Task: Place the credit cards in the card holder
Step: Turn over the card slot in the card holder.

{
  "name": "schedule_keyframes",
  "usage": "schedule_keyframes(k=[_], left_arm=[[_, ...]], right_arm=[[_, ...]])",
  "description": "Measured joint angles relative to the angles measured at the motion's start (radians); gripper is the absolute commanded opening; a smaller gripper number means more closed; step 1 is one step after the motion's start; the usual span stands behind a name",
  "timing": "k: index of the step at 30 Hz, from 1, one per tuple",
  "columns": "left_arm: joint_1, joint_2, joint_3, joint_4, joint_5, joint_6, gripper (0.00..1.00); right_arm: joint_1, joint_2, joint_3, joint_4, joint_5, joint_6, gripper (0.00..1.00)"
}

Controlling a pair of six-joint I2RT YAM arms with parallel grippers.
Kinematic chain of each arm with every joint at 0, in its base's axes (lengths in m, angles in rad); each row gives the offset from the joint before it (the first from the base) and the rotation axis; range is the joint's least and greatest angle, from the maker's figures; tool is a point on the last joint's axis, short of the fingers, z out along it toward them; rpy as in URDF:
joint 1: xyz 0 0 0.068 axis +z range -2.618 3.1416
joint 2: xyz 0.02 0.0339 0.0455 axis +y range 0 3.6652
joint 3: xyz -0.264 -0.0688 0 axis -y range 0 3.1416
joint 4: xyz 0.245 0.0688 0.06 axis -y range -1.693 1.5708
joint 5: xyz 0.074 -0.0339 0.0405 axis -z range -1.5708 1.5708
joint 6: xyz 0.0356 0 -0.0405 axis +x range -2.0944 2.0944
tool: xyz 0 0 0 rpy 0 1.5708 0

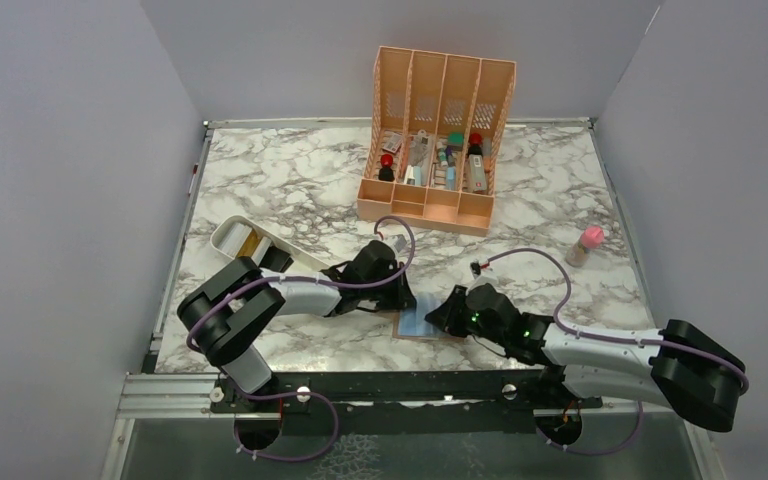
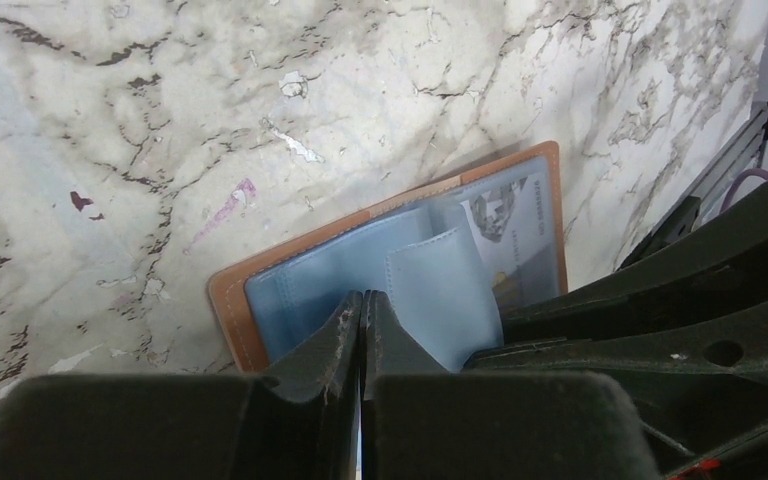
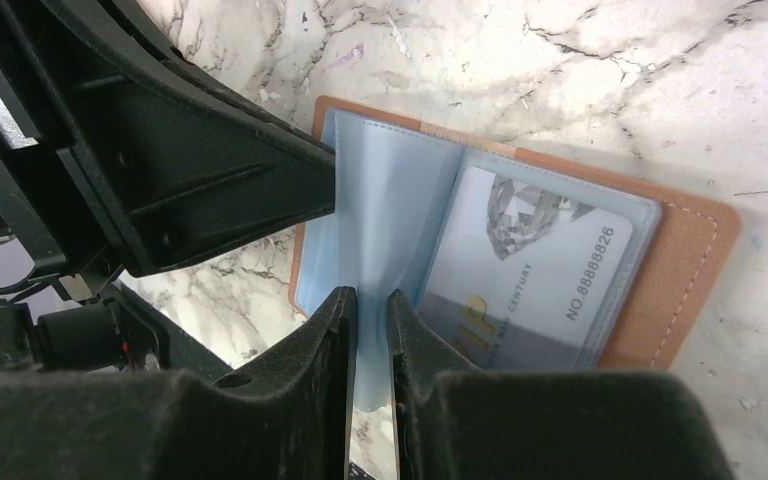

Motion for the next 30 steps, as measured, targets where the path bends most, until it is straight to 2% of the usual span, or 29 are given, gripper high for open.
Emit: schedule_keyframes(k=[3,9,18,23,30], left_arm=[[0.000,0.001,0.000,0.010,0.010,-0.003,0.04],[0.000,-0.004,-0.005,0.017,0.033,-0.015,0.05],[-0.032,-0.014,-0.004,0.038,0.065,-0.038,0.07],[-0.068,-0.010,0.029,0.039,0.077,-0.048,0.07],[-0.106,0.064,0.128,0.061,0.082,-0.048,0.07]], right_arm=[[-0.004,0.005,0.000,0.008,-0.007,0.000,0.26],[-0.006,0.010,0.003,-0.002,-0.009,-0.001,0.39],[-0.006,-0.022,0.129,-0.218,0.043,-0.021,0.48],[-0.006,-0.077,0.238,-0.414,0.104,-0.048,0.47],[-0.006,-0.215,0.308,-0.592,0.157,-0.109,0.28]])
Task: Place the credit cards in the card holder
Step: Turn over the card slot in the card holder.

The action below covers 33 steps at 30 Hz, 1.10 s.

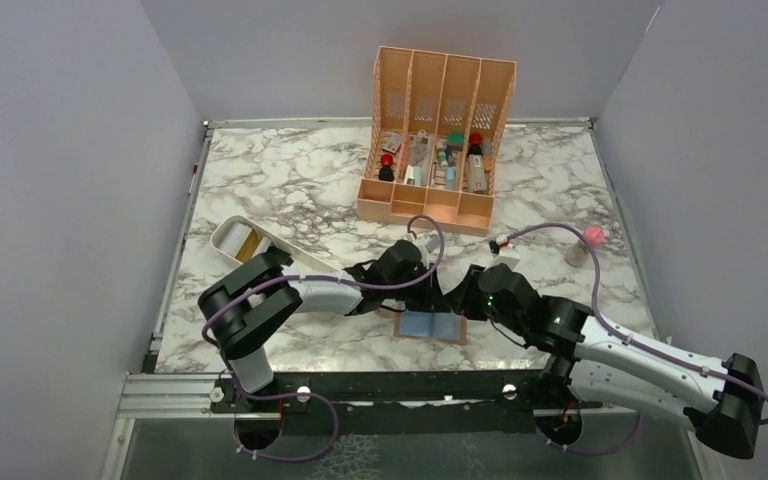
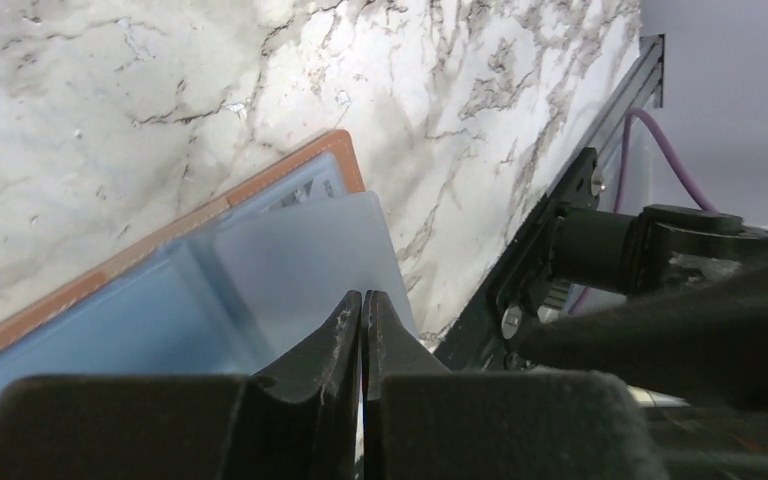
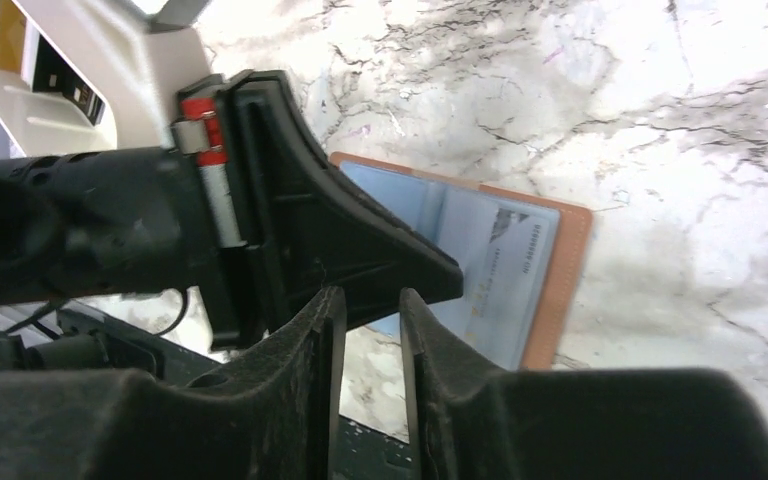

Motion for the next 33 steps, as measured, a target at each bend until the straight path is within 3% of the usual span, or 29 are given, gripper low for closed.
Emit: schedule_keyframes(k=[11,20,25,30,33], left_arm=[[-0.011,0.106,0.031,-0.002,-0.008,0.004,0.07],[0.008,0.023,0.053,-0.101,-0.100,0.026,0.10],[0.064,-0.100,0.053,-0.180,-0.163,0.055,0.19],[0.131,-0.183,0.080,-0.311,-0.248,0.130,0.24],[0.197,-0.230,0.153,-0.475,-0.328,0.216,0.25]], right_arm=[[0.000,-0.031,-0.019,-0.060,-0.013,-0.012,0.01],[0.000,0.089,-0.103,0.010,-0.095,0.046,0.01],[0.000,0.122,-0.126,0.027,-0.093,0.090,0.01],[-0.001,0.166,-0.143,0.026,-0.077,0.162,0.01],[-0.002,0.196,-0.140,0.022,-0.066,0.201,0.01]])
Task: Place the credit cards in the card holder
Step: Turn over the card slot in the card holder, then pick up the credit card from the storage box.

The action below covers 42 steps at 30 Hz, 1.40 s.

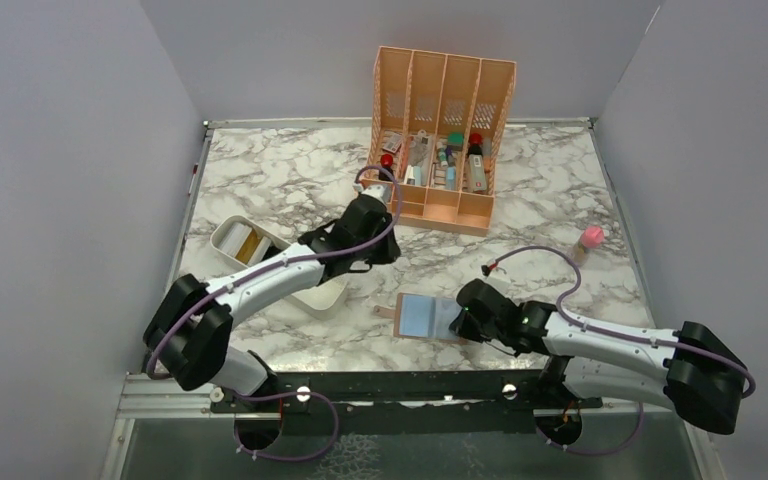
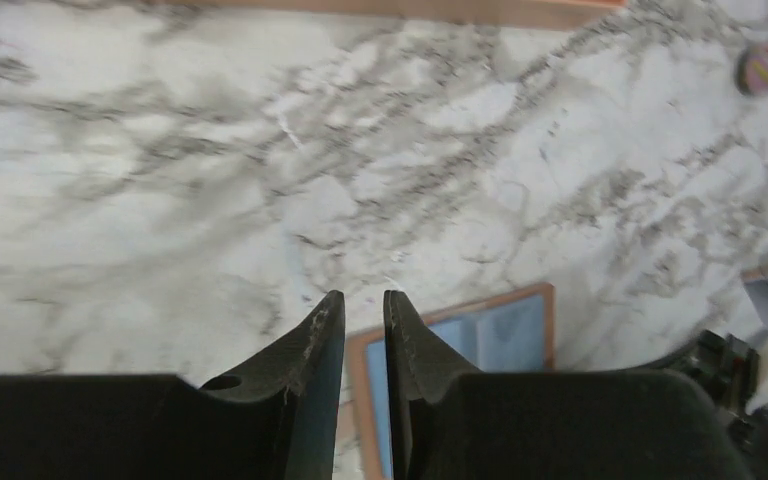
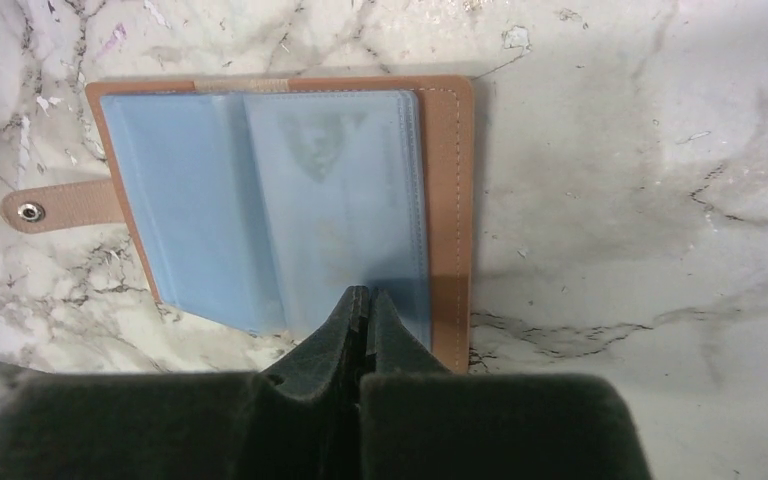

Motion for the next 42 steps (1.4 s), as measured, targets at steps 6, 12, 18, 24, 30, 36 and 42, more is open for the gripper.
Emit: schedule_keyframes(k=[6,12,18,24,30,36,42], left_arm=[[0.096,-0.102,0.049,-0.185,-0.186,0.168,0.34],[0.189,-0.202,0.019,-0.276,-0.348,0.365,0.40],[0.234,-0.248,-0.080,-0.293,-0.456,0.594,0.43],[0.325,-0.248,-0.095,-0.290,-0.485,0.760,0.48],[0.428,-0.214,-0.126,-0.270,-0.479,0.891,0.51],[0.491,-0.155,-0.130,-0.243,-0.466,0.963,0.58],[0.496,-0.118,-0.148,-0.212,-0.466,0.997,0.61]], right_arm=[[0.000,0.006,0.011,-0.007,0.015,0.003,0.07],[0.000,-0.086,0.011,-0.037,0.027,-0.071,0.24],[0.000,-0.214,0.035,-0.055,0.030,-0.141,0.29],[0.000,-0.281,0.054,-0.063,0.030,-0.185,0.30],[0.000,-0.292,0.080,-0.071,0.029,-0.211,0.30],[0.000,-0.301,0.091,-0.077,0.027,-0.217,0.30],[0.000,-0.329,0.091,-0.077,0.019,-0.217,0.31]])
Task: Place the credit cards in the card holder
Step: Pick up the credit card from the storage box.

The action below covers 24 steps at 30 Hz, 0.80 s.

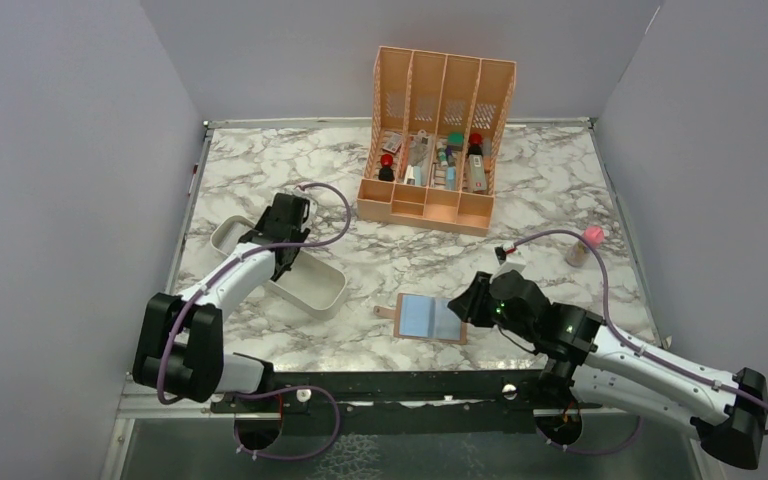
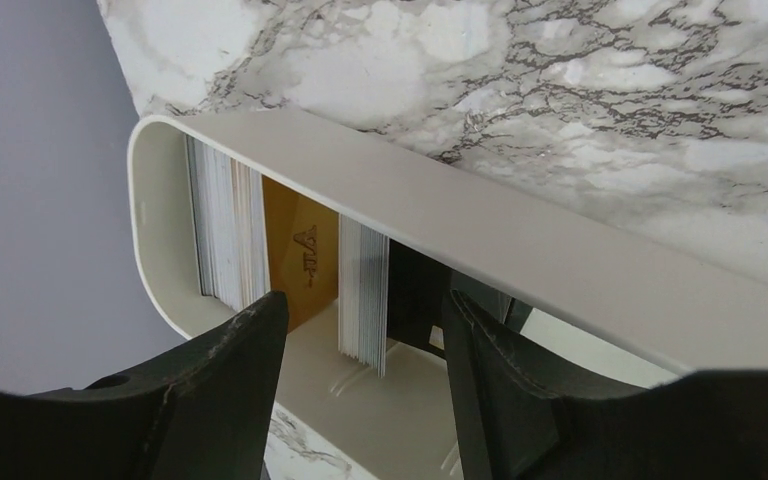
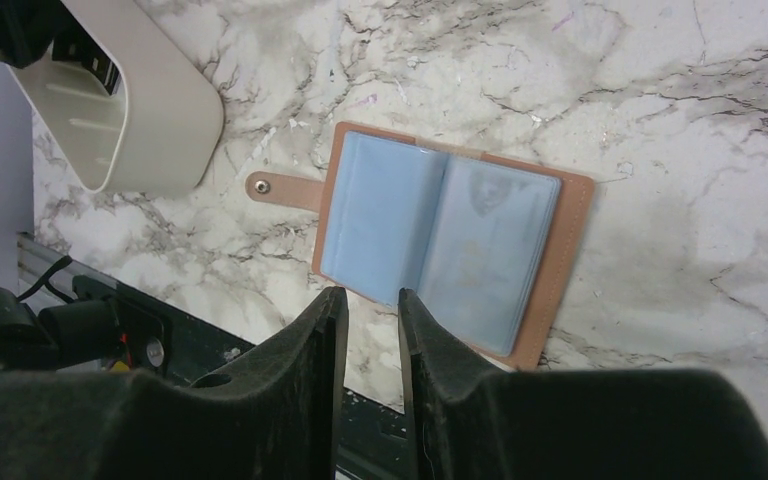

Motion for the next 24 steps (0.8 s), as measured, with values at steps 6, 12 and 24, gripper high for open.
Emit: schedule_keyframes(k=[6,12,24], left_arm=[[0.010,0.059,-0.025,0.016,-0.026,0.022,0.60],[0.034,0.096,-0.024,0.039,-0.106,0.046,0.58],[0.122,0.119,-0.015,0.118,-0.157,0.095,0.61]], right_arm=[[0.000,-0.010,0.000,-0.004,-0.004,-0.002,0.31],[0.000,-0.036,0.000,-0.023,-0.003,-0.008,0.31],[0.000,-0.103,0.000,-0.056,0.006,-0.010,0.32]])
